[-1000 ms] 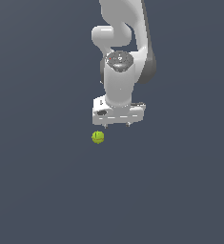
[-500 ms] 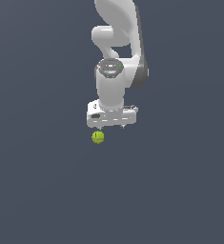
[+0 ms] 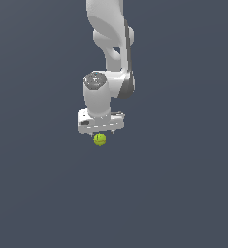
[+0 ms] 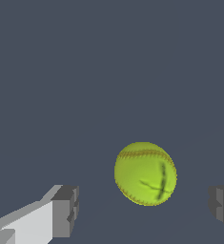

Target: Pick up the object and move it to a goal position.

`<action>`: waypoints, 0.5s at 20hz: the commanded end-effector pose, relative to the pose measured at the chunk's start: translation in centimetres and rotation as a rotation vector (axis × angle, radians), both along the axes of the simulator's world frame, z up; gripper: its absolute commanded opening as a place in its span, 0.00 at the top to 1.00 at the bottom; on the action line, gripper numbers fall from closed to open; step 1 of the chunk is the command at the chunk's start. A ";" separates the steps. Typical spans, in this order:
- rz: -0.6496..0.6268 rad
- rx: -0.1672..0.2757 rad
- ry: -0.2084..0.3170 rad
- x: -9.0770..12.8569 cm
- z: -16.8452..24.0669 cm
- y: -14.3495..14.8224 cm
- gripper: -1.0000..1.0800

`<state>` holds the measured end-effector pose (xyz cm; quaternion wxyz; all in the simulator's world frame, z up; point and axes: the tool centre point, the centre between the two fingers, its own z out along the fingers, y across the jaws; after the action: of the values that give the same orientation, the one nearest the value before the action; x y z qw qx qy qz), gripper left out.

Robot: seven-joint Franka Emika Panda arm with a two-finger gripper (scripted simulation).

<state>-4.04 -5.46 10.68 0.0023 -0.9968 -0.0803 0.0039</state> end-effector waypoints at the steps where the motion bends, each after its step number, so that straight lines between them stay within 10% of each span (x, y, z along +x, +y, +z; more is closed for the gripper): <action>1: 0.011 -0.002 -0.005 -0.4 -0.8 -0.9 0.04; 10: 0.018 -0.004 -0.007 -0.7 -1.6 -1.7 0.04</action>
<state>-4.77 -7.17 9.18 0.0002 -0.9960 -0.0888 0.0008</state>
